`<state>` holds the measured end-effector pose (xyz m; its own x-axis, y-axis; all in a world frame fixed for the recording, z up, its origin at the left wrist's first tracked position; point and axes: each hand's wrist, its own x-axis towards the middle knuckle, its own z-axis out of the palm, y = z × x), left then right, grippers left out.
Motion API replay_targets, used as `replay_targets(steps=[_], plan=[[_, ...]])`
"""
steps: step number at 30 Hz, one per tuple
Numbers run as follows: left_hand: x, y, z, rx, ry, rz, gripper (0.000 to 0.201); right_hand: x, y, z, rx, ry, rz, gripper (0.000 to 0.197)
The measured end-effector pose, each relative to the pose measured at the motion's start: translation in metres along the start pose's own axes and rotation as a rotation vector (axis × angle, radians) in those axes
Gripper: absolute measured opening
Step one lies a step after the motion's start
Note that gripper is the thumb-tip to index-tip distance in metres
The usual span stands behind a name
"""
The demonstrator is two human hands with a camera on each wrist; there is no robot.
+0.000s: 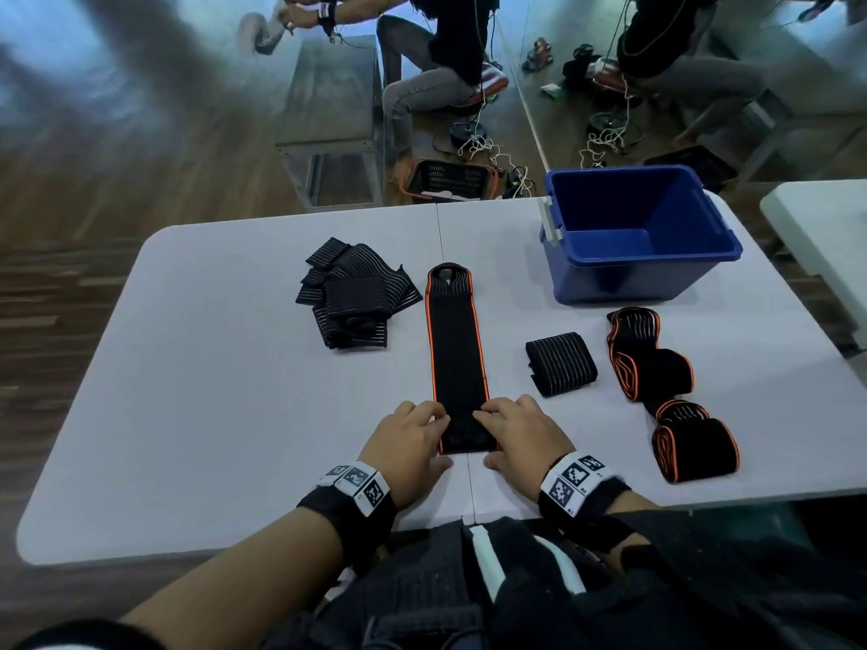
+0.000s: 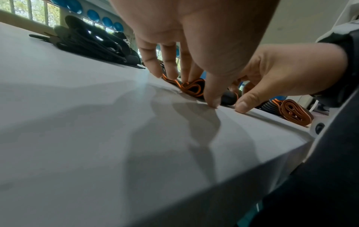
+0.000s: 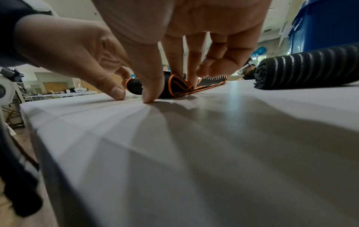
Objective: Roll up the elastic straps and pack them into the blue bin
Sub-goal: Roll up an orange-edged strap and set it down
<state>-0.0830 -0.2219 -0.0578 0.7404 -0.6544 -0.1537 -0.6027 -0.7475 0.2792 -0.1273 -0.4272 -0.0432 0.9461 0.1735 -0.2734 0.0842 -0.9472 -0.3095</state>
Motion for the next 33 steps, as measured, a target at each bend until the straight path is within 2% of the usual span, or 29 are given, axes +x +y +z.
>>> replay_targets(steps=[5,11,14,17,22,24,26,28,30,33], plan=[[0.006,-0.007,0.001,-0.243,0.044,-0.07,0.046,0.009,0.004,-0.006,0.18,0.008,0.057,0.051],[0.018,-0.009,-0.007,-0.502,0.136,-0.321,0.037,0.021,0.008,-0.011,0.526,0.108,0.256,0.04],[0.025,-0.011,-0.011,-0.582,0.149,-0.367,0.025,0.029,0.008,-0.013,0.531,0.12,0.26,0.04],[0.028,-0.011,-0.014,-0.62,0.123,-0.365,0.024,0.036,0.008,-0.011,0.493,0.101,0.252,0.037],[0.027,-0.011,-0.012,-0.595,0.113,-0.341,0.011,0.037,0.008,-0.004,0.425,0.086,0.192,0.013],[0.029,-0.012,-0.012,-0.59,0.12,-0.348,0.007,0.037,0.009,-0.002,0.425,0.094,0.201,0.01],[0.029,-0.013,-0.012,-0.573,0.123,-0.34,0.006,0.035,0.009,-0.002,0.442,0.093,0.21,0.019],[0.026,-0.015,-0.012,-0.549,0.126,-0.317,0.008,0.031,0.01,-0.002,0.459,0.059,0.2,0.039],[0.024,-0.018,-0.01,-0.523,0.123,-0.273,0.02,0.029,0.011,-0.001,0.404,0.016,0.179,0.06],[0.021,-0.025,-0.007,-0.488,0.073,-0.203,0.043,0.031,0.015,0.0,0.291,-0.001,0.18,0.064]])
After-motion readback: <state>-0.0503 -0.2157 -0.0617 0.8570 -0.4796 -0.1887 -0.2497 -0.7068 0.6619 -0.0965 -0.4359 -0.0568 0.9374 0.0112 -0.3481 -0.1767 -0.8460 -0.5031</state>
